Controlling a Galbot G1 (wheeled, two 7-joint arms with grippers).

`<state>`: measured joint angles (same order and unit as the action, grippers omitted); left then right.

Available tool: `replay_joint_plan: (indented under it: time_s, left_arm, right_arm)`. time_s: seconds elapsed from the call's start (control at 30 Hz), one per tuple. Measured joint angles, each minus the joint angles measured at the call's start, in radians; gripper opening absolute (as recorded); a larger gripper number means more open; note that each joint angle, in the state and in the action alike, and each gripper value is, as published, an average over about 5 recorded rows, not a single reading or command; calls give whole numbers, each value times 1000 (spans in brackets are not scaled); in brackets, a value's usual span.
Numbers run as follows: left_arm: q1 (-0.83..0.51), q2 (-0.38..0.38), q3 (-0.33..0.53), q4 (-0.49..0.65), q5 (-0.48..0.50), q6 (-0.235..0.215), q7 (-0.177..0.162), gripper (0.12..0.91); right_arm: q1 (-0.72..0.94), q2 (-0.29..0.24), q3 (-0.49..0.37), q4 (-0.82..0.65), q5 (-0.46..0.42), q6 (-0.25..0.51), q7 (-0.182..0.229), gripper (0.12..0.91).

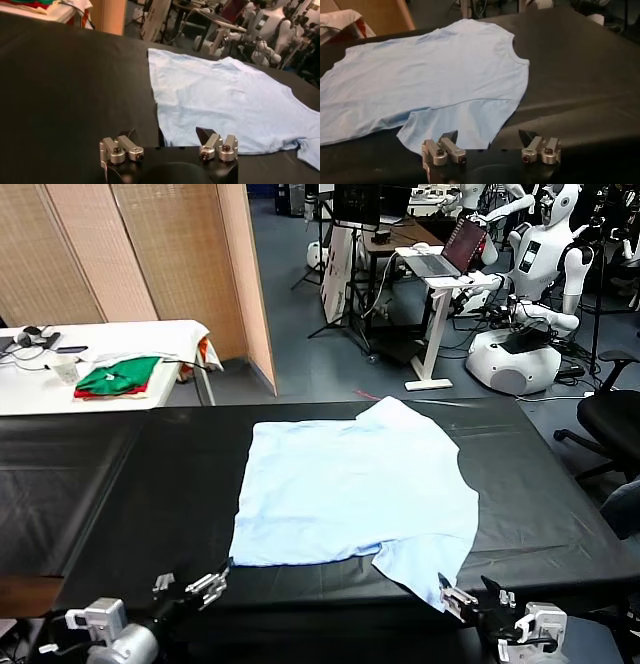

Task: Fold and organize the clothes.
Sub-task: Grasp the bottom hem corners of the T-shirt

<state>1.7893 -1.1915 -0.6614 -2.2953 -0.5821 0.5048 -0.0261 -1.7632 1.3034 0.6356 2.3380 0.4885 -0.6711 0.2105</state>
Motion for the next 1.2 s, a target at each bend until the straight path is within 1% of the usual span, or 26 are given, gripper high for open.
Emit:
replay_joint_plan:
  time_s: [0.2, 0.4, 0.53, 0.63, 0.7, 0.73, 0.8, 0.93, 0.97, 1.03, 1.07, 1.1, 1.17, 1.2]
  left_arm:
    - [-17, -27, 36, 17, 63, 7, -1, 907]
    - [-47, -46, 66, 42, 77, 10, -1, 907]
    - [-64, -59, 86, 57, 89, 8, 3, 899]
    - [-79, -69, 102, 68, 101, 6, 4, 842]
    - [-90, -73, 110, 76, 107, 5, 4, 791]
    - [-95, -76, 114, 80, 110, 5, 3, 772]
    - [-102, -80, 120, 86, 113, 4, 2, 728]
    - [-107, -87, 128, 91, 119, 4, -2, 616]
    - [-106, -87, 129, 91, 120, 4, -2, 565]
    - [-104, -88, 130, 91, 122, 4, -2, 469]
    - [-103, -88, 130, 92, 123, 4, -2, 397]
    - [-101, -88, 130, 92, 125, 3, -2, 340]
    - [-98, -88, 130, 92, 127, 2, -2, 228]
    - [-96, -88, 129, 92, 127, 2, -2, 188]
  right_arm:
    - [4, 8, -5, -9, -9, 1, -1, 907]
    - [13, 12, -12, -16, -14, 2, -3, 906]
    - [17, 14, -14, -26, -16, 2, -2, 888]
    - [17, 18, -16, -33, -18, 2, -1, 861]
    - [15, 21, -19, -36, -18, 2, 0, 824]
    - [14, 22, -20, -37, -19, 2, -1, 795]
    - [13, 23, -24, -39, -20, 3, -1, 706]
    - [14, 23, -30, -48, -26, 8, -8, 471]
    - [16, 23, -31, -51, -28, 10, -10, 398]
    - [18, 23, -33, -57, -31, 16, -16, 293]
    - [19, 23, -33, -59, -32, 19, -19, 234]
    - [20, 23, -34, -60, -33, 21, -21, 194]
    - [19, 23, -33, -59, -34, 24, -25, 147]
    - [18, 23, -33, -56, -34, 25, -26, 140]
